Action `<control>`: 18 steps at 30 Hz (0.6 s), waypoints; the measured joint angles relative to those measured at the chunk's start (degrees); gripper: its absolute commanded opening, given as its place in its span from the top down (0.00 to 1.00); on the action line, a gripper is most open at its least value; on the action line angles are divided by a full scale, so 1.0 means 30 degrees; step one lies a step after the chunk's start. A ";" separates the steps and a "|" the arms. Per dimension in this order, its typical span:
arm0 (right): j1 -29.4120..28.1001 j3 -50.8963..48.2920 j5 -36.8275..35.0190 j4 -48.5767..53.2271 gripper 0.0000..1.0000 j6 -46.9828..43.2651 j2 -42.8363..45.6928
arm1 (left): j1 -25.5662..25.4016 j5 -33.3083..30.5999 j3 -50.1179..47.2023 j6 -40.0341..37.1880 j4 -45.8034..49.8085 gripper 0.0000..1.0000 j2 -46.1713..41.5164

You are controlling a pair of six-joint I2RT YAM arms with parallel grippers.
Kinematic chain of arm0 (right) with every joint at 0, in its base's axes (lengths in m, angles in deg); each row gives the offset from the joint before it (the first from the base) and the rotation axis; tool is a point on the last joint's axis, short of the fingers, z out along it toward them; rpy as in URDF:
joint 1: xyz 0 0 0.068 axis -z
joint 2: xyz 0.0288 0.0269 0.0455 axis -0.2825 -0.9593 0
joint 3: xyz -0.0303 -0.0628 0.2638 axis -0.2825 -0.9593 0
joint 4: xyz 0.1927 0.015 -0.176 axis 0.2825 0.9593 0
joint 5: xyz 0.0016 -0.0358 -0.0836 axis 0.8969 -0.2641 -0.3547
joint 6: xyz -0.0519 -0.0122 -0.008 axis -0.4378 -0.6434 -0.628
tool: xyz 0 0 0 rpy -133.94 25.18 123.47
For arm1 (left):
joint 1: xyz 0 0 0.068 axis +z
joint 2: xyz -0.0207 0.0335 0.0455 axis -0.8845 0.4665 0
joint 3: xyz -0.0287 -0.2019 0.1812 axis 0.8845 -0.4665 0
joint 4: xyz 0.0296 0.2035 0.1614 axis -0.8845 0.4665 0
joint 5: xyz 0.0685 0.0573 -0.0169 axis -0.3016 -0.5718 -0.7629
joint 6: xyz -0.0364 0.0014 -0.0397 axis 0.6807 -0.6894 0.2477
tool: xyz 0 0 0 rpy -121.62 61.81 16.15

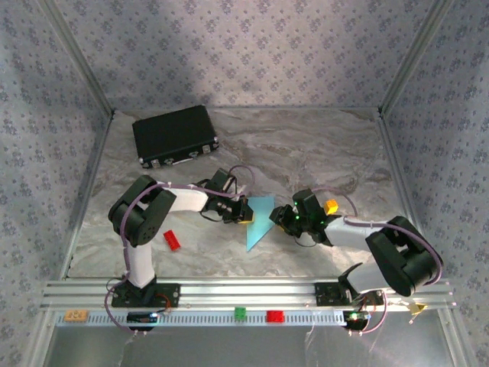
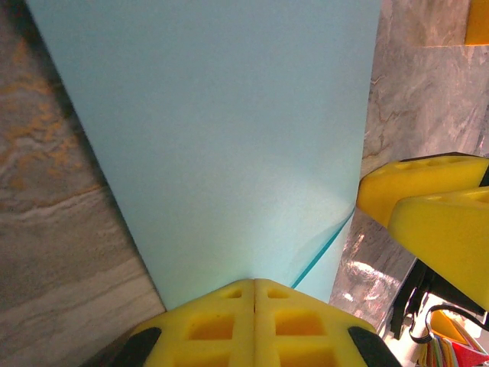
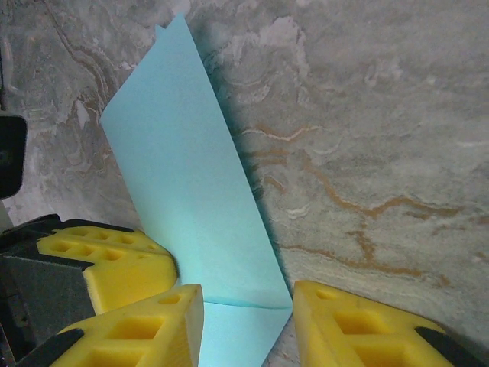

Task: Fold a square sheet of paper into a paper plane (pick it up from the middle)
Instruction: Fold the wing for the fifth time at the center of the table.

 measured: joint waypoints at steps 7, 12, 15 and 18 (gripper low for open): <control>0.0000 0.0000 -0.0117 0.0401 0.61 0.0015 0.0444 | 0.0087 0.0029 -0.0044 0.0022 -0.0029 0.96 0.0000; 0.0058 0.0007 0.0080 0.0342 0.63 0.0284 0.0044 | 0.0175 0.0175 -0.0189 0.0168 -0.0182 0.97 -0.0036; 0.0211 0.0022 0.0481 0.0000 0.66 0.0495 -0.0248 | 0.0248 0.0342 -0.0270 0.0248 -0.0291 0.97 -0.0036; 0.0248 0.0022 0.0765 -0.0678 0.66 0.0641 -0.0627 | 0.0335 0.0430 -0.0299 0.0299 -0.0328 0.97 -0.0036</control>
